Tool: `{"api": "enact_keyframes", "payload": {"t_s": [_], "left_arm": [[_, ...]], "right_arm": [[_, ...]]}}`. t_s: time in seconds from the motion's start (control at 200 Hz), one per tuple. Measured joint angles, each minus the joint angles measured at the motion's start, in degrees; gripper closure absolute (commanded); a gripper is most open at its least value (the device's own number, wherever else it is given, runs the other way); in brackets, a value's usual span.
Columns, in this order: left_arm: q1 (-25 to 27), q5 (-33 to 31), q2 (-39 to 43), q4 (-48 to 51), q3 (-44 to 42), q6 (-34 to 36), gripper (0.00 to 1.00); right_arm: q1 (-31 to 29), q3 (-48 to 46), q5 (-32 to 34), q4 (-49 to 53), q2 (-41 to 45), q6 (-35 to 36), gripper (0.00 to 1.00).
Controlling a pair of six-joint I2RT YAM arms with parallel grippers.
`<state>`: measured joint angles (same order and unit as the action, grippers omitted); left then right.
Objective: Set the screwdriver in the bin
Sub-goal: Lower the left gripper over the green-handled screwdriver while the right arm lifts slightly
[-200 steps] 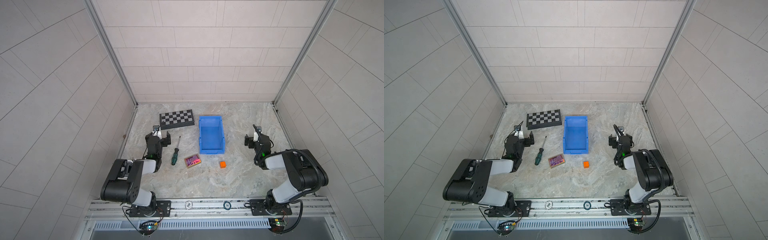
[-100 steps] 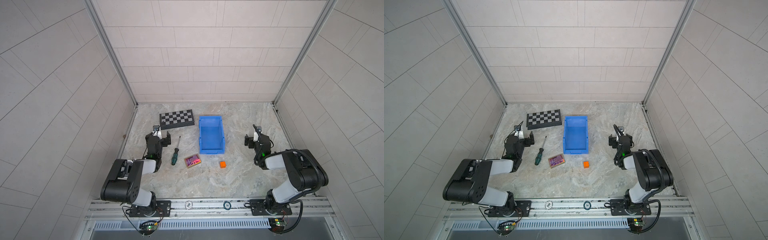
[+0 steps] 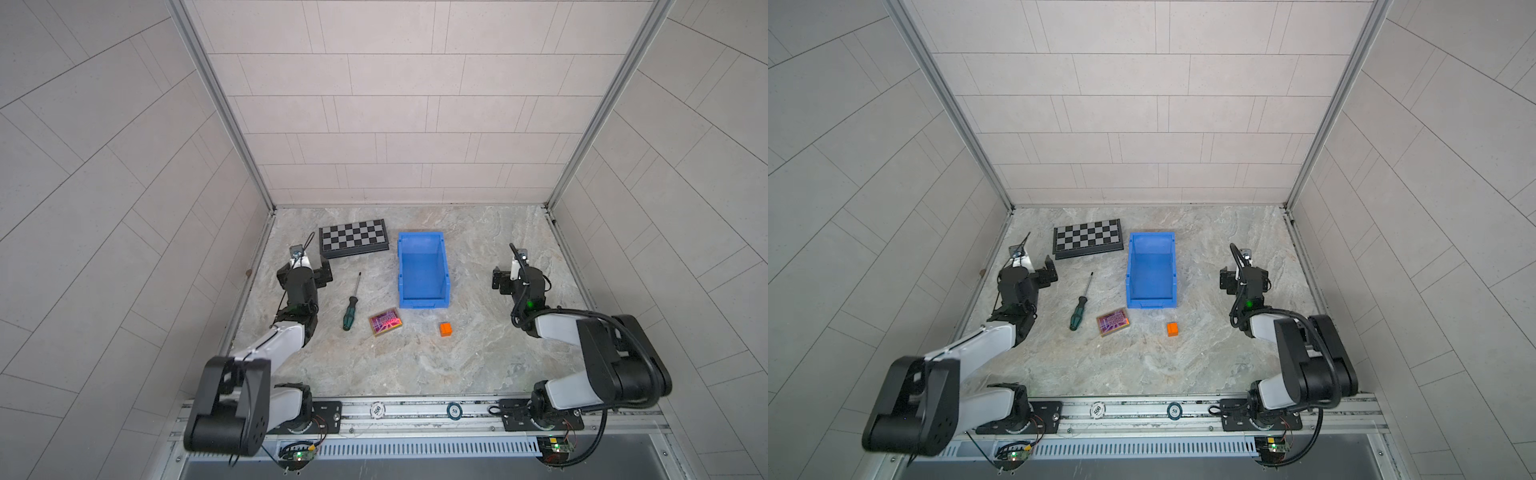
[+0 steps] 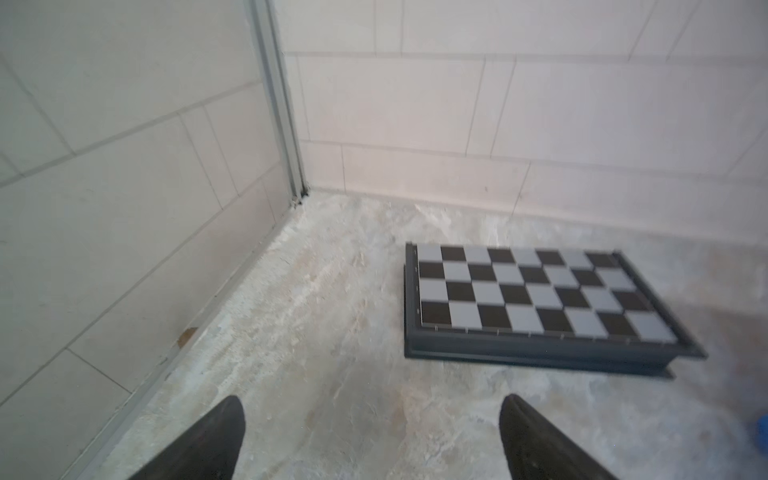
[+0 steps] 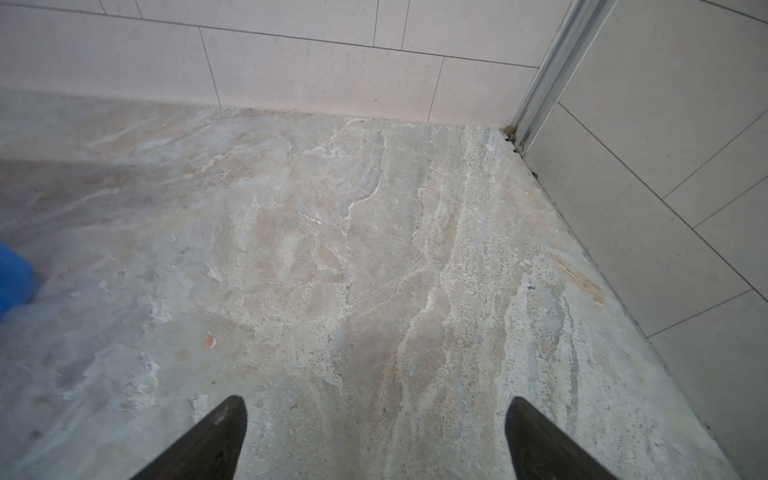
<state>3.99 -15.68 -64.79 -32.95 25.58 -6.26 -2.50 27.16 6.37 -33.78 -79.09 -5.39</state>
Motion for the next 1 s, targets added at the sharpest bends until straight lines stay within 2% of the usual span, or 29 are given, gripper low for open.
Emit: {"api": "enact_keyframes", "payload": {"t_s": [0.08, 0.125, 0.225, 0.32, 0.456, 0.541, 0.616, 0.691, 0.796, 1.002], "left_arm": [[0.0, -0.63, 7.72, 9.94, 6.36, -3.93, 0.01], [0.0, -1.2, 9.75, 18.01, 12.79, -7.02, 0.0], [0.02, 0.2, 9.38, 33.79, 27.47, -12.24, 0.0], [0.44, 4.9, 8.0, 43.45, 34.38, -15.19, 0.01], [5.14, 10.14, 5.7, 54.4, 32.7, -18.64, 0.0], [10.19, 11.17, 0.74, 61.16, 30.99, -20.04, 0.01], [13.55, 12.46, -3.45, 65.16, 28.96, -21.09, 0.0], [15.17, 14.05, -6.45, 68.19, 26.75, -21.81, 0.04], [15.76, 14.91, -9.51, 70.51, 25.16, -22.16, 0.16], [16.22, 15.43, -14.38, 70.93, 24.41, -22.14, 0.2]], "right_arm": [[0.0, 5.64, -1.33, 9.44, 5.49, -3.23, 0.01], [0.0, 8.35, -2.01, 13.97, 8.28, -5.09, 0.01], [0.0, 12.39, -4.7, 22.38, 14.16, -8.59, 0.01], [-0.31, 14.58, -8.74, 29.22, 17.51, -11.78, 0.01], [-6.21, 15.26, -11.37, 36.54, 18.47, -14.27, 0.01], [-12.07, 14.86, -11.28, 41.2, 18.47, -14.67, 0.01], [-14.93, 13.73, -11.34, 43.06, 18.82, -15.43, 0.01], [-15.61, 11.96, -11.39, 43.91, 19.76, -16.44, 0.01], [-15.61, 9.35, -11.69, 44.54, 21.0, -17.9, 0.01], [-15.61, 5.07, -13.46, 44.61, 22.53, -20.26, 0.01]]}}
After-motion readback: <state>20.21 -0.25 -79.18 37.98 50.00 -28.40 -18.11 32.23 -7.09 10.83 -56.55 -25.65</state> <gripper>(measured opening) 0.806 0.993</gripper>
